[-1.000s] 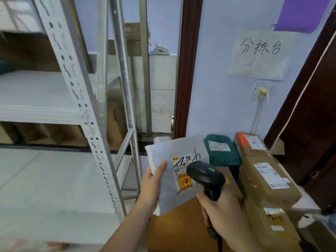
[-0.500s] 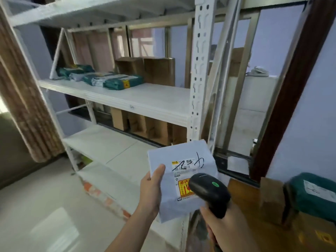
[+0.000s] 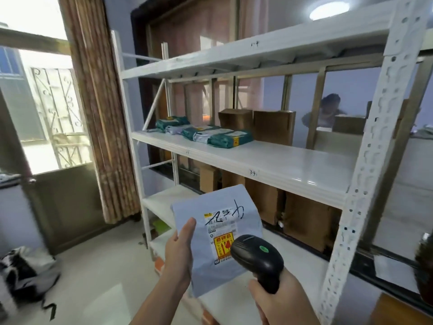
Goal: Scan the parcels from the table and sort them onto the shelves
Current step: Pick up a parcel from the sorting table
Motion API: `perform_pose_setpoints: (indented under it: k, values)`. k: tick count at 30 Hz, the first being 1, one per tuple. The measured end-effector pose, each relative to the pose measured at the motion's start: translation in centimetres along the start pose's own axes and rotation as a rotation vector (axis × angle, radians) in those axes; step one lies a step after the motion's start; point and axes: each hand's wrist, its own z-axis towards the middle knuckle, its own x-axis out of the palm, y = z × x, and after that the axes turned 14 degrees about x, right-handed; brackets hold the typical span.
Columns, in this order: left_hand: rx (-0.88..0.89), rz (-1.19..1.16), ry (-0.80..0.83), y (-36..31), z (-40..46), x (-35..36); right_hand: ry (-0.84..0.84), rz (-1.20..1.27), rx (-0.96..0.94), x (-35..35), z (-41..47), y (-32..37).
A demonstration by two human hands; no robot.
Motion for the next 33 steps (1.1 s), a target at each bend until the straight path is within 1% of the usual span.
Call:
perform_pose_setpoints:
  k: [4, 8, 14, 17, 20, 26, 29, 31, 33]
  values:
    - [0.042, -0.024, -0.023, -2.3, 3.8, -1.6, 0.083, -0.017, -0.019, 1.9, 1.8, 3.6]
    - [0.063, -0.081, -0.027, -4.1, 7.8, -1.6, 0.11, -0.043, -0.062, 2.9, 4.2, 6.9]
    - [0.103, -0.106, 0.09, -6.2, 14.4, 1.5, 0.103, 0.028, -0.168, 2.9, 8.7, 11.3]
    - [0.099, -0.103, 0.169, -6.8, 18.2, 3.9, 0.077, 0.021, -0.206, 2.8, 11.9, 13.0]
    - [0.067, -0.14, 0.244, -7.1, 22.6, 6.5, 0.037, 0.035, -0.2, 2.4, 15.4, 14.6]
    - [0.054, -0.166, 0.337, -5.6, 32.7, 12.5, -0.09, 0.07, -0.289, 0.2, 21.7, 17.9]
    - [0.024, -0.192, 0.434, -4.5, 36.7, 15.3, -0.143, 0.083, -0.306, -0.5, 24.1, 18.8]
    - [0.007, -0.179, 0.498, -3.7, 39.0, 17.3, -0.17, 0.075, -0.296, -0.7, 25.5, 19.2]
    - [0.02, -0.126, 0.504, -3.1, 41.3, 19.6, -0.212, 0.05, -0.282, -0.8, 26.8, 19.5]
